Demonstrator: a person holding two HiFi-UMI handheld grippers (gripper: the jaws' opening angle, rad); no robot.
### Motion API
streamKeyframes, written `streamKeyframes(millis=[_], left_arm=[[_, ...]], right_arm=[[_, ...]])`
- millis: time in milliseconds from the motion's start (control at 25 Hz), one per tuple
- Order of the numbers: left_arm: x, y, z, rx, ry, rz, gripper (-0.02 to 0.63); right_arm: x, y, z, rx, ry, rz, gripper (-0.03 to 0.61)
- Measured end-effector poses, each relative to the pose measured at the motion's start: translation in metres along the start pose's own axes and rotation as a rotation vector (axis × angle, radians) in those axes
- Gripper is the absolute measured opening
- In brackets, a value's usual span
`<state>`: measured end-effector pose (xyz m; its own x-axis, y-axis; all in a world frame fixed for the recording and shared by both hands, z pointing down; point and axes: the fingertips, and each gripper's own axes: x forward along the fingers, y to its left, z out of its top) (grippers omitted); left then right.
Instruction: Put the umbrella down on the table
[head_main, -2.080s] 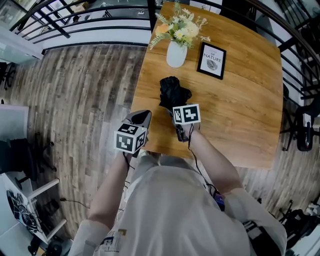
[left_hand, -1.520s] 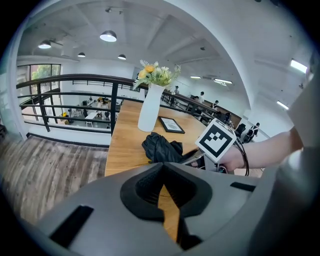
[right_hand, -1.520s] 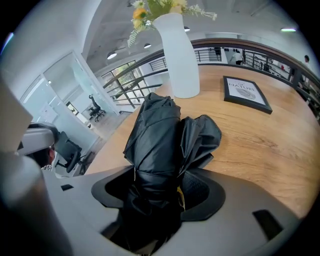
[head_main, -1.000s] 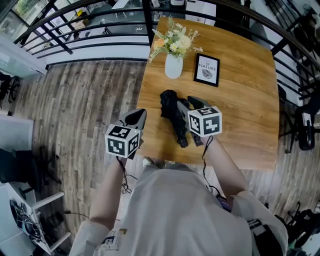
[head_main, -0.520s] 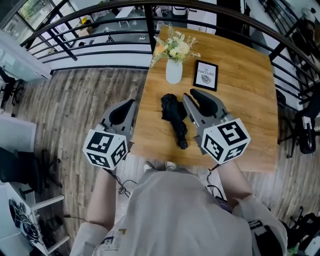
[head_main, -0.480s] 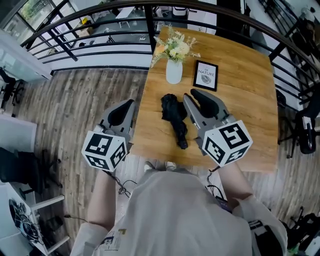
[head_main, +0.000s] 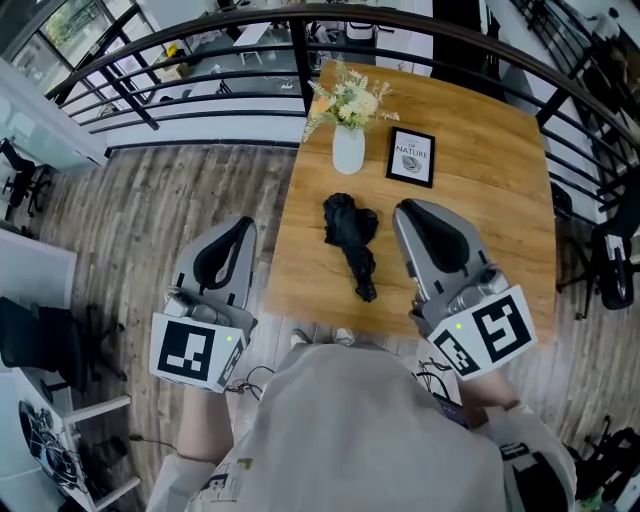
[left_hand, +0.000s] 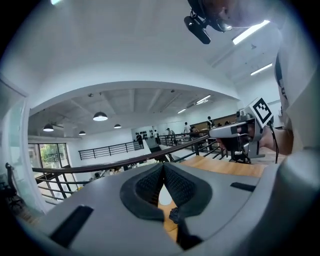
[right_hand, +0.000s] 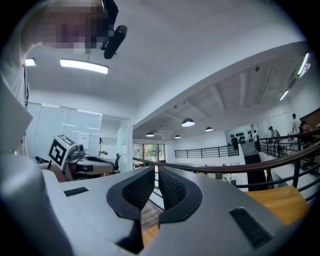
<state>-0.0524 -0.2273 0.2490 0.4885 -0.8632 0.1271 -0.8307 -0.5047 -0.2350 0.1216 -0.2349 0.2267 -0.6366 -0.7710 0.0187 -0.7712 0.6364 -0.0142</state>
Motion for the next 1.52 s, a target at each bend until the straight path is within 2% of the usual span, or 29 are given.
streamKeyframes(millis=[360,760,960,1520], left_arm=[[-0.012,-0.007,0.002,-0.028,-0.029,-0.005,0.017],[-0.015,-0.018,-0.03,-0.074,0.027,-0.012,0.017],[-0.015,-0.022,-0.044,-0.086,0.06,-0.023,0.017],[-0.026,-0.023,-0.039,-0.11,0.052,-0.028,0.017]], right_arm=[[-0.019,0.007,0.003,0.005,-0.02,0.01,0.035],[-0.019,0.011,-0.042,0.077,0.079,0.026,0.028],[-0.016,0.015,-0.056,0.077,0.106,0.046,0.026],[-0.017,0.019,-0.056,0.079,0.106,0.05,0.026]])
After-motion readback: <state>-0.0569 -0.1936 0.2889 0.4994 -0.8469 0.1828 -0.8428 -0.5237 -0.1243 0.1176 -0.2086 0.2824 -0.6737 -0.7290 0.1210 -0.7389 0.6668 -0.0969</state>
